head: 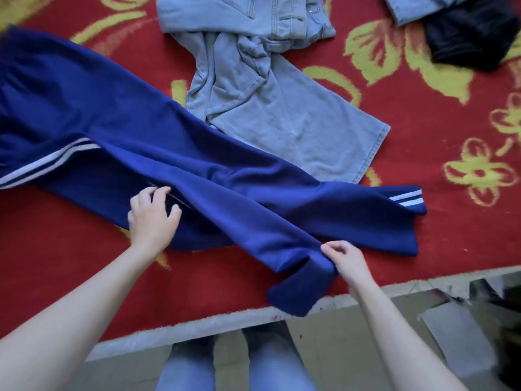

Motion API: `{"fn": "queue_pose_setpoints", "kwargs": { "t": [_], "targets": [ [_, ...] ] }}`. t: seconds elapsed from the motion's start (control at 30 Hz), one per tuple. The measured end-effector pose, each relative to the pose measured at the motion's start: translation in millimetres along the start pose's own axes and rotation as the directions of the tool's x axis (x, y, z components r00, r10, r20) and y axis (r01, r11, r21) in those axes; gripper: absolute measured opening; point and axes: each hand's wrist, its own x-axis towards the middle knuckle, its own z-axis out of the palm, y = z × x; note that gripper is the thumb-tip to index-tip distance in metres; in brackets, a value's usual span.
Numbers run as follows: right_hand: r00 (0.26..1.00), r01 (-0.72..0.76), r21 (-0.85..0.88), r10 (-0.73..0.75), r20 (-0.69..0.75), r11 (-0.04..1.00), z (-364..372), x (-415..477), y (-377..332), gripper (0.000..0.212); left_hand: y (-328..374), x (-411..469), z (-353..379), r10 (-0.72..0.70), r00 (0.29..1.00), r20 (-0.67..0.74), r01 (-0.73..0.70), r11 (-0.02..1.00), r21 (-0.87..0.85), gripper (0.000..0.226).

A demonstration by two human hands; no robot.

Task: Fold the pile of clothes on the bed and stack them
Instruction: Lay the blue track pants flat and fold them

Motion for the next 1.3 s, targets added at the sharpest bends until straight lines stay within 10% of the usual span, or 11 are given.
{"fn": "queue_pose_setpoints", "kwargs": {
  "t": [0.13, 0.3, 0.63, 0.77, 0.9, 1.03, 1.3],
  "targets": [
    [0.933, 0.06, -0.39, -0.191, -0.305, 0.919, -46, 8, 13, 0.037, -10, -14, 17, 0.087, 0.983, 0.163, -0.111, 0.983, 0.145, 0.055],
    [0.913, 0.213, -0.754, -0.402, -0.073, 0.621, -9, -24, 39, 0.07, 3, -8, 27, 0.352, 0.916, 0.191, -0.398, 0.849, 0.347, 0.086],
    [0.986, 0.139, -0.908, -0.137, 0.092, 0.394, 18, -46, 82, 0.129, -18, 26, 26, 0.534, 0.74, 0.41, -0.667, 0.5, 0.552, 0.07],
    [0.985, 0.069, -0.872, -0.171, -0.018, 0.485, 29, -39, 69, 0.12, -10, 34, 14, 0.615, 0.726, 0.31, -0.675, 0.547, 0.496, 0.021],
    [0.982, 0.126, -0.863, -0.183, 0.04, 0.49, 13, -29, 77, 0.113, 13, 51, -6, 0.626, 0.772, 0.115, -0.629, 0.723, 0.285, 0.04],
    [0.956, 0.205, -0.779, -0.293, 0.029, 0.592, -33, -23, 47, 0.063, 38, 65, -29, 0.622, 0.78, -0.071, -0.607, 0.779, 0.156, 0.037],
    [0.971, 0.087, -0.319, -0.151, -0.184, 0.944, -148, 30, -13, 0.011, 70, 77, 0, 0.403, 0.912, 0.079, -0.41, 0.887, 0.21, 0.028]
  ]
}}
